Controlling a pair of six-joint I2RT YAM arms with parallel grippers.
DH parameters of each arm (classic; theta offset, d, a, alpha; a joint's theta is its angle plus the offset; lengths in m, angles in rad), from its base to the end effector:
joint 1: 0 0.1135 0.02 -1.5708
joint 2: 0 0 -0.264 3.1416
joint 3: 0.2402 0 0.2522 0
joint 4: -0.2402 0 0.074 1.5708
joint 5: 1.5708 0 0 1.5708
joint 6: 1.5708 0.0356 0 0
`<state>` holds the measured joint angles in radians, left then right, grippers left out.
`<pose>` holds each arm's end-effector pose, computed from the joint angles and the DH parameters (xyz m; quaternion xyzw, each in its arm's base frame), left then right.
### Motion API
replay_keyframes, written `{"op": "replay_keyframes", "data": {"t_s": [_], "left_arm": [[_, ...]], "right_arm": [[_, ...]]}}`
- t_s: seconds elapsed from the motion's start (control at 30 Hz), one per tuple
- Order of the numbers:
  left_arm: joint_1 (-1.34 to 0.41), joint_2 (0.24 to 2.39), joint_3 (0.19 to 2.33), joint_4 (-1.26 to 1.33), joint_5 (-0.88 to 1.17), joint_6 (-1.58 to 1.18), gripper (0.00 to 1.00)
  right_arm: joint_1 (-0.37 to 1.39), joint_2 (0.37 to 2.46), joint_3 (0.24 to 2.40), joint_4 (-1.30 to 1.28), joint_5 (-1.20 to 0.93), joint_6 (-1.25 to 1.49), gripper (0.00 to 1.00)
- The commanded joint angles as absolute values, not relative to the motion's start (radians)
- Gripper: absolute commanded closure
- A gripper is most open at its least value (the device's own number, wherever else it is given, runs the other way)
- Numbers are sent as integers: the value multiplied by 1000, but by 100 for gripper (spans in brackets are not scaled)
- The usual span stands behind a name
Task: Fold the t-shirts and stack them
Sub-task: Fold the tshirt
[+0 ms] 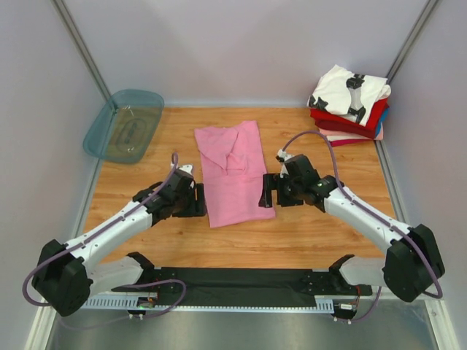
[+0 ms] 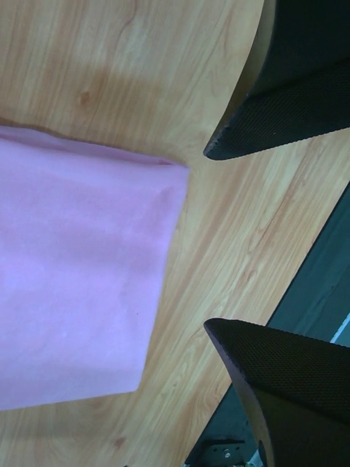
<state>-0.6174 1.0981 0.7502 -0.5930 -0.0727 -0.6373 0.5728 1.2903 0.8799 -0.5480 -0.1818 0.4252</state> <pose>0.1768 -0.1224 0.2330 -0.0207 0.9500 -0.1537 0.2709 0.2134 0.1453 0.2353 -0.0973 0.9449 0.2197 0.2222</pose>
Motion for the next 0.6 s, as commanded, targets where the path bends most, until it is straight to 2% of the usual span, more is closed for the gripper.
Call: {"op": "replay_keyframes", "data": {"t_s": [0.0,0.27,0.57], "left_arm": [[-621,1100,640,-485,38,-678,30],[-621,1118,508,-301,112,-719,34],[-621,1118,488,-302,91,-729,37]], "right_arm": [[571,1250,796,-551,-121,465,11],[519,1293,644,-405,-181,488,24],[471,1443,609,-193,-265,508,35]]}}
